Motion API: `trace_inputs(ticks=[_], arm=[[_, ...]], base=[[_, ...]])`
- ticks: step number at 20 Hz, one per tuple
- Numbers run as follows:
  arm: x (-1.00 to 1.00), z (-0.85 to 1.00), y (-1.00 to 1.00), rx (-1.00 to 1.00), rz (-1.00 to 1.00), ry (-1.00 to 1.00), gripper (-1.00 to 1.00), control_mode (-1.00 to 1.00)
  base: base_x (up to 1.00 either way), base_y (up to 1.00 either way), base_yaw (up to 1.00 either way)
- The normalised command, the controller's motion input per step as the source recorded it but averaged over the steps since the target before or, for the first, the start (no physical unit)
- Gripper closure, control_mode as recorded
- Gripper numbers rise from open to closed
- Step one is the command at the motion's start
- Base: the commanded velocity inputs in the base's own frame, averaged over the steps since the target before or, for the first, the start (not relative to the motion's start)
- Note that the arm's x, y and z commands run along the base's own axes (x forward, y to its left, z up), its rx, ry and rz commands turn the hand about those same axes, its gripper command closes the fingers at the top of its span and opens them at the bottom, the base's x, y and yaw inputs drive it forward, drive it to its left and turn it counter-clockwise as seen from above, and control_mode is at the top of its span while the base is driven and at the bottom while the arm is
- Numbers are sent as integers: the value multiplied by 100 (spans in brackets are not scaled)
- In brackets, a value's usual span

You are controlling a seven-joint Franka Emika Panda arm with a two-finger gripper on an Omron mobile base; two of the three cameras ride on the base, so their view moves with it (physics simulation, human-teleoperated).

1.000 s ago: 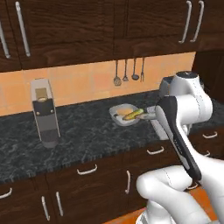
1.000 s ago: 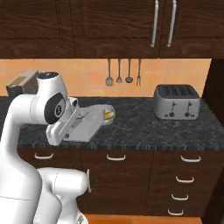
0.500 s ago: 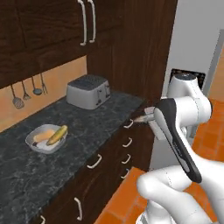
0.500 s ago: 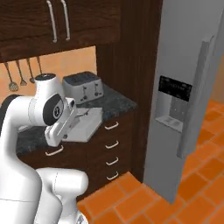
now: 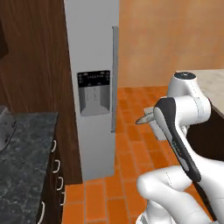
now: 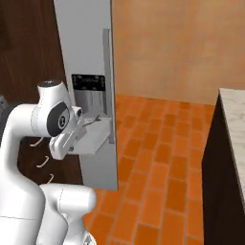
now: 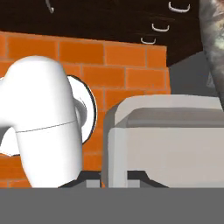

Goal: Take the meat container that has the fish and place it on the second highest rack of the freezer. Then take the vegetable container that has the squash and cucumber and place it on the highest rack of the freezer.

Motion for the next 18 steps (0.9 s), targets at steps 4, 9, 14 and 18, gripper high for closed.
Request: trace_inputs(ticks=[4,9,14,18], arm=[[0,0,0,0,0,0,100,100],[0,0,0,0,0,0,100,100],[0,0,0,0,0,0,100,100],[0,0,0,0,0,0,100,100]], base=[[1,-54,-61],[60,-63,-4],[98,-48,5],[100,-20,6]])
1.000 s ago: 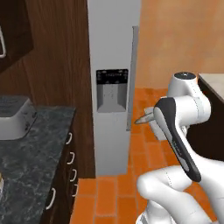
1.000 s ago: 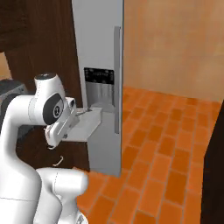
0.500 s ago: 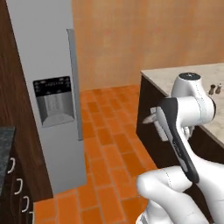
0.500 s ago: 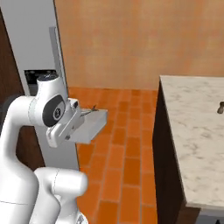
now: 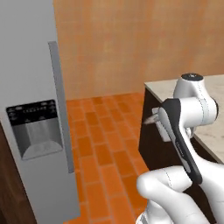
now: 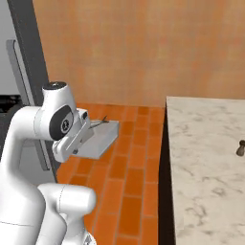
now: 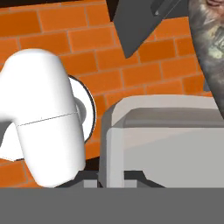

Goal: Take the meat container that has the fish and place it on the second highest rack of the freezer. Then take the vegetable container that has the squash and cucumber and place it on the highest rack of the freezer.

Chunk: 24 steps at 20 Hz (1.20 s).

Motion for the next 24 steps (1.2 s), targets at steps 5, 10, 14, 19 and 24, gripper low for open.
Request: trace_inputs(ticks=[5,10,14,19,24], arm=[[0,0,0,0,0,0,100,100],[0,0,0,0,0,0,100,100],[0,0,0,0,0,0,100,100],[0,0,0,0,0,0,100,100],[0,0,0,0,0,0,100,100]], base=[[100,0,1],[100,-2,2],[100,-11,2],[100,-26,1],[100,-35,0]])
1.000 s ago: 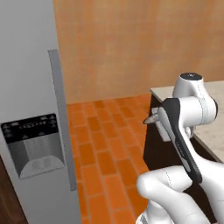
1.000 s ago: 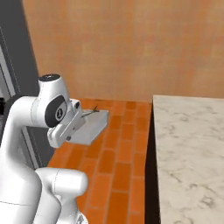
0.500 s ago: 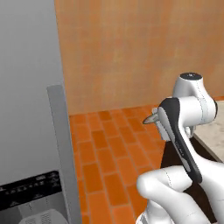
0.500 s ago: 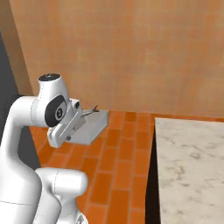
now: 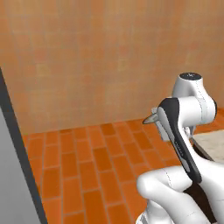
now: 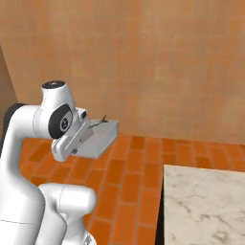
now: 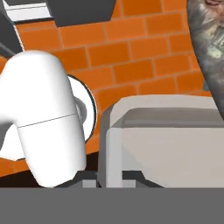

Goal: Take the meat container that has the fish and place it on the second highest rack of the freezer. Then take the vegetable container that has the squash and cucumber and place it on the highest rack of the freezer.

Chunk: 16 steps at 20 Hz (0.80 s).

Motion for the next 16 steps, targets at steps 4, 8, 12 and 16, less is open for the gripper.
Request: trace_inputs(ticks=[4,8,12,16], arm=[[0,0,0,0,0,0,100,100],[0,0,0,0,0,0,100,100],[0,0,0,0,0,0,100,100],[0,0,0,0,0,0,100,100]], base=[[100,-22,15],[48,-19,77],[1,-3,100],[0,0,100]])
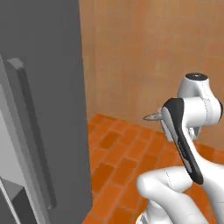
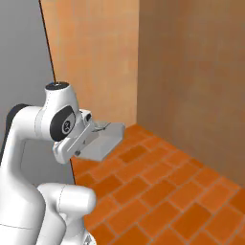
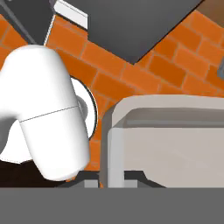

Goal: Take the meat container that has the fish and place it on the second highest rack of the freezer. Then take the vegetable container that has the squash and cucumber and place it on the highest rack of the freezer.

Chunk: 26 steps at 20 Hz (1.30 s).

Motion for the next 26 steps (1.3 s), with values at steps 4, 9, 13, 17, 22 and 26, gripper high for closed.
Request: trace_inputs(ticks=[4,9,13,17,22,26], arm=[[0,0,0,0,0,0,100,100],[0,0,0,0,0,0,100,100],[0,0,0,0,0,0,100,100],[0,0,0,0,0,0,100,100],[0,0,0,0,0,0,100,100],[0,0,0,0,0,0,100,100]], base=[[0,0,100],[0,0,100],[0,0,96],[0,1,90],[16,-12,73],[44,-48,17]])
